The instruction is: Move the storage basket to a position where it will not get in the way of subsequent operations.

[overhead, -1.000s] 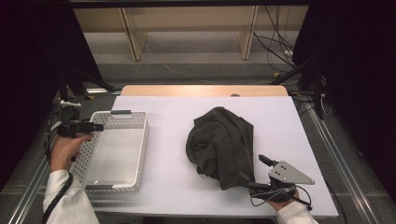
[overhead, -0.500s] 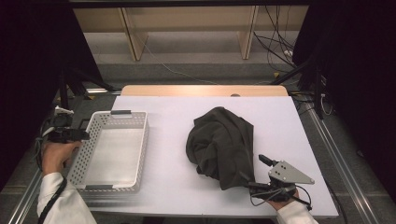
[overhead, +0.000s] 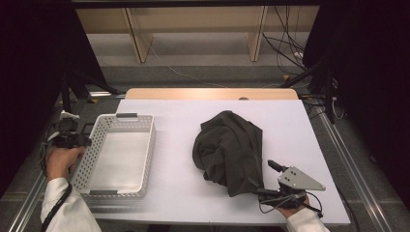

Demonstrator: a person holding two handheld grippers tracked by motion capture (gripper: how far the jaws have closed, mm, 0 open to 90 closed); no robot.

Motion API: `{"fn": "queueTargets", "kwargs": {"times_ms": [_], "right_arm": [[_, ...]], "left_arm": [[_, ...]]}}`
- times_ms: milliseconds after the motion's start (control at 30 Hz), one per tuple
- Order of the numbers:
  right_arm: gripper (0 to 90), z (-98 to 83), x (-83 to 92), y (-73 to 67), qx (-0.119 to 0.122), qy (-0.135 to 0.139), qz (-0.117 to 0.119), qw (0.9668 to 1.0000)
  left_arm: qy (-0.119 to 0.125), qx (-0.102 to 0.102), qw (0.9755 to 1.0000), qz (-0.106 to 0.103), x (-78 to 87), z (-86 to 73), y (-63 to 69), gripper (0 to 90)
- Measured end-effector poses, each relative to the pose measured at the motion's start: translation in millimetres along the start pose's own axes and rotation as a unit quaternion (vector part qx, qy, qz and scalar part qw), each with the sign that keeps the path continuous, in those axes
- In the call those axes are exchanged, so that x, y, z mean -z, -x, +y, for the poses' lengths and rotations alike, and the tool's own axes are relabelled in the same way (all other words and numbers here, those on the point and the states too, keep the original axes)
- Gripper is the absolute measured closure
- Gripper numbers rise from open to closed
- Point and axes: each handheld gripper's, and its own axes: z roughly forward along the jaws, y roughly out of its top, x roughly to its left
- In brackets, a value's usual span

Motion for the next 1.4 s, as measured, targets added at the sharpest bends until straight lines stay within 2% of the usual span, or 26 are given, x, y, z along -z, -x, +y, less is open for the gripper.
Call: {"fn": "queueTargets", "kwargs": {"times_ms": [167, 600, 733, 933, 1000, 1200, 1400], "right_arm": [[17.1, 0.1, -0.3, 0.0, 0.001, 0.000, 0.000, 1.0000], [17.1, 0.2, -0.3, -0.2, 0.002, 0.000, 0.001, 1.0000], [17.1, 0.2, -0.1, -0.3, 0.002, -0.001, 0.000, 1.0000], [17.1, 0.2, -0.2, -0.2, 0.002, -0.001, 0.001, 1.0000], [17.1, 0.2, -0.1, -0.2, 0.002, -0.001, 0.000, 1.0000], [17.1, 0.2, -0.2, -0.3, 0.002, -0.001, 0.000, 1.0000], [17.1, 0.1, -0.3, -0.4, 0.002, -0.001, -0.001, 1.0000]], "left_arm": [[0.017, -0.002, 0.9998, 0.010, -5.0, 4.1, 7.7, 83.9], [0.043, -0.015, 0.9989, 0.011, -12.6, 11.8, 24.0, 83.8], [0.048, -0.021, 0.9986, 0.010, -14.1, 12.3, 26.7, 83.6], [0.049, -0.017, 0.9986, 0.012, -15.7, 12.1, 28.3, 82.6], [0.058, -0.014, 0.9981, 0.014, -14.5, 12.0, 28.2, 81.8], [0.080, -0.021, 0.9965, 0.008, -0.3, 15.4, 33.2, 67.6], [0.083, -0.023, 0.9956, -0.037, 11.6, 21.2, 47.9, 47.4]]}}
